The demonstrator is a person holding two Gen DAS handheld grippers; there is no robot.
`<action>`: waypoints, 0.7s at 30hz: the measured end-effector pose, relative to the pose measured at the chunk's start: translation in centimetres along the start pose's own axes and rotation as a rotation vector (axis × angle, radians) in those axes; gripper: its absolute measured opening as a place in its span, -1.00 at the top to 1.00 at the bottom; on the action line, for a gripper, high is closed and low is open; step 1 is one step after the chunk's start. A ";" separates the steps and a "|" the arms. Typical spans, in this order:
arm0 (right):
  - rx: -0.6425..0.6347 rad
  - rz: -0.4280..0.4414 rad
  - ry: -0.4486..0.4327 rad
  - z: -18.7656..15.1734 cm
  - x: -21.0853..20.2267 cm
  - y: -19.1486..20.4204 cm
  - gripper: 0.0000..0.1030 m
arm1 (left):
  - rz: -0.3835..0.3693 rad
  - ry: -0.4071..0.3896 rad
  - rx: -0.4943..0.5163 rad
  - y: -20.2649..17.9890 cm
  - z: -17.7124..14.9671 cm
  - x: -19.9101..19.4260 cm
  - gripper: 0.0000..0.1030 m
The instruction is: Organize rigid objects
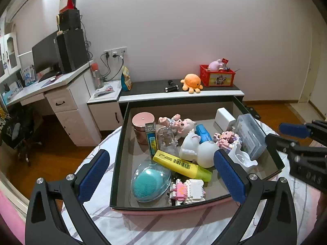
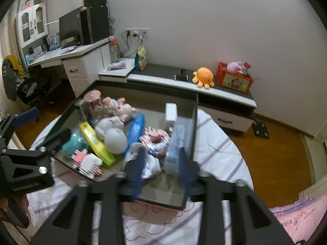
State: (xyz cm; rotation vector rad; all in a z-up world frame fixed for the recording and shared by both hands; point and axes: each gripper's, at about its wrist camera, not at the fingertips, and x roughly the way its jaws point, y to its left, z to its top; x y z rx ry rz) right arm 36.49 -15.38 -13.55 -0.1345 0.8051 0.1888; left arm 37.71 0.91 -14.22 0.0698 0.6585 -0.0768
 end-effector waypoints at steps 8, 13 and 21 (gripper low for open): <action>-0.004 -0.014 -0.067 0.4 -1.4 1.3 -0.70 | -0.011 0.004 0.003 0.1 0.3 -0.5 -0.99; -0.005 -0.037 -0.092 0.3 -2.3 1.5 -1.00 | -0.019 -0.003 -0.005 0.3 0.2 -1.2 -0.99; 0.007 -0.001 -0.142 -0.3 -4.9 1.9 -1.00 | -0.021 -0.047 -0.011 0.3 0.2 -3.6 -0.99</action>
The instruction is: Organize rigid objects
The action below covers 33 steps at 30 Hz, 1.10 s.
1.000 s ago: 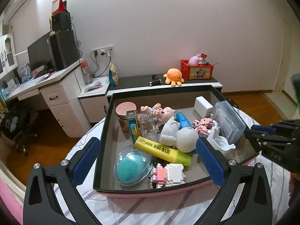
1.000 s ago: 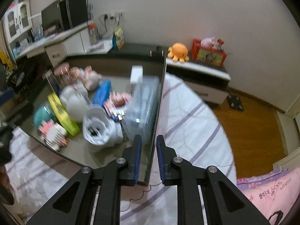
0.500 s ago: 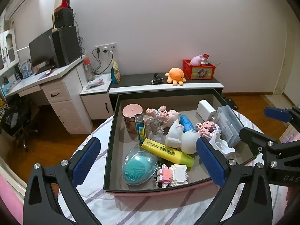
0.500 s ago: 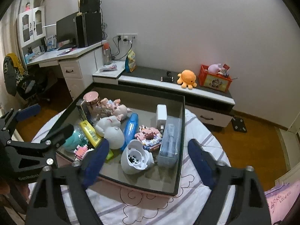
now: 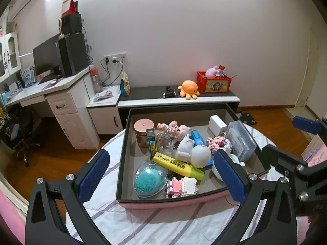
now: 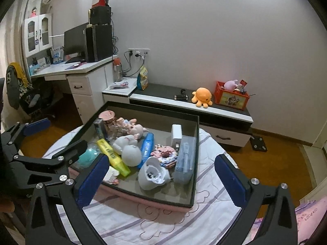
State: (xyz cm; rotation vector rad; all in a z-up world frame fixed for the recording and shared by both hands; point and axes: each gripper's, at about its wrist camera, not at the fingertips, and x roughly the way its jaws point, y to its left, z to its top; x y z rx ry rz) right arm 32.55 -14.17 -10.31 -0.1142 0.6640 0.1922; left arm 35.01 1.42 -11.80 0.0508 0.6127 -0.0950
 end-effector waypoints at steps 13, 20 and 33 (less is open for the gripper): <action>-0.006 -0.023 -0.155 -1.0 -6.8 2.2 -1.00 | 0.044 -0.167 0.015 -0.5 -0.3 -7.8 -1.00; 0.001 -0.030 -0.261 -1.8 -12.3 3.2 -1.00 | 0.073 -0.294 0.011 -0.7 -1.2 -14.5 -1.00; 0.027 -0.050 -0.446 -5.9 -22.0 5.4 -1.00 | 0.138 -0.471 0.011 -2.2 -6.0 -26.1 -1.00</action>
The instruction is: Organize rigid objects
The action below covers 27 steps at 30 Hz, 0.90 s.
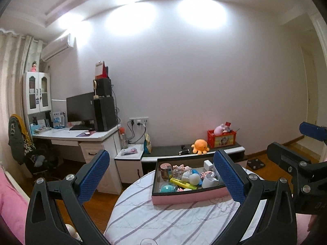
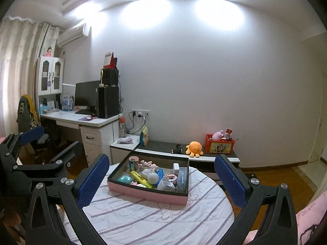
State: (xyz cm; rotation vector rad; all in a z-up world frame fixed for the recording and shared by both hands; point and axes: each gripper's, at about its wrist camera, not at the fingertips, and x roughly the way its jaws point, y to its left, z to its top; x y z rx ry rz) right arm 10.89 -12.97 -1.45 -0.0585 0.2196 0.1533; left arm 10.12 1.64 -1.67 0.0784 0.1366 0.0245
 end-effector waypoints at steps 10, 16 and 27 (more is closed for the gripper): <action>0.052 -0.015 -0.084 -2.0 -5.3 0.7 -1.00 | 0.026 -0.085 0.023 -0.4 -1.2 -6.4 -1.00; 0.053 -0.008 -0.091 -2.3 -6.7 1.1 -1.00 | 0.027 -0.107 0.021 -0.2 -1.3 -8.2 -1.00; 0.043 -0.012 -0.127 -1.8 -8.6 1.2 -1.00 | -0.012 -0.132 -0.018 0.4 -0.5 -9.6 -1.00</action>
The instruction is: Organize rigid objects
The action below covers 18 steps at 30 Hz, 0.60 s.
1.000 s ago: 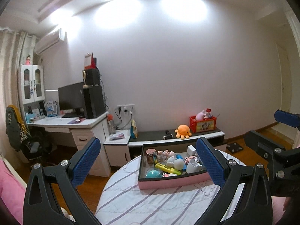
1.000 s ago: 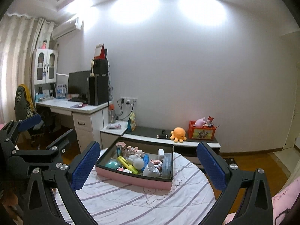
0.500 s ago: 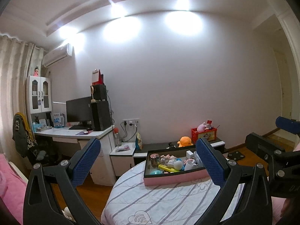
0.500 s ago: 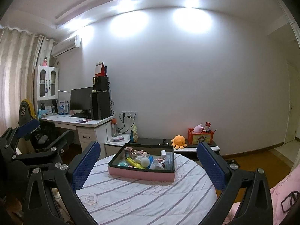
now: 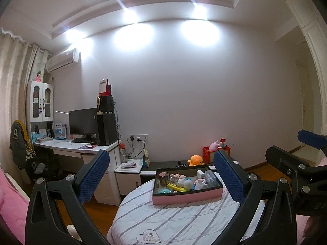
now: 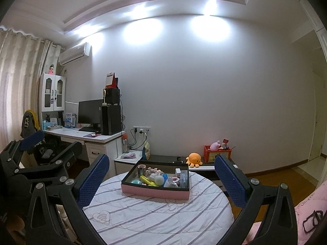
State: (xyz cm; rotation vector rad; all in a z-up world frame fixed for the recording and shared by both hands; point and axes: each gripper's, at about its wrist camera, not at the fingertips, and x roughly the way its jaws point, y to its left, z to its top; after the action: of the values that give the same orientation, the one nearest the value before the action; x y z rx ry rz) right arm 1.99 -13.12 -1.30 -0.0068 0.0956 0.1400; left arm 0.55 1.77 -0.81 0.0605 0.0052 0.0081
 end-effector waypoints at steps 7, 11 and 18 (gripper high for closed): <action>-0.004 -0.002 -0.006 -0.1 -0.3 -0.1 -1.00 | -0.003 -0.006 0.000 0.0 0.3 -0.1 -1.00; -0.005 -0.002 -0.007 0.0 -0.4 0.0 -1.00 | -0.003 -0.006 -0.001 0.0 0.3 -0.2 -1.00; -0.007 -0.001 -0.002 0.1 -0.7 0.0 -1.00 | 0.005 -0.006 0.008 -0.1 0.4 -0.2 -1.00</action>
State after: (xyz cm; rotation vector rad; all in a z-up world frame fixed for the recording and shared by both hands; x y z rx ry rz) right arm 1.35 -13.21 -1.15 -0.0134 0.0930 0.1389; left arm 0.32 1.62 -0.42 0.0686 -0.0011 0.0134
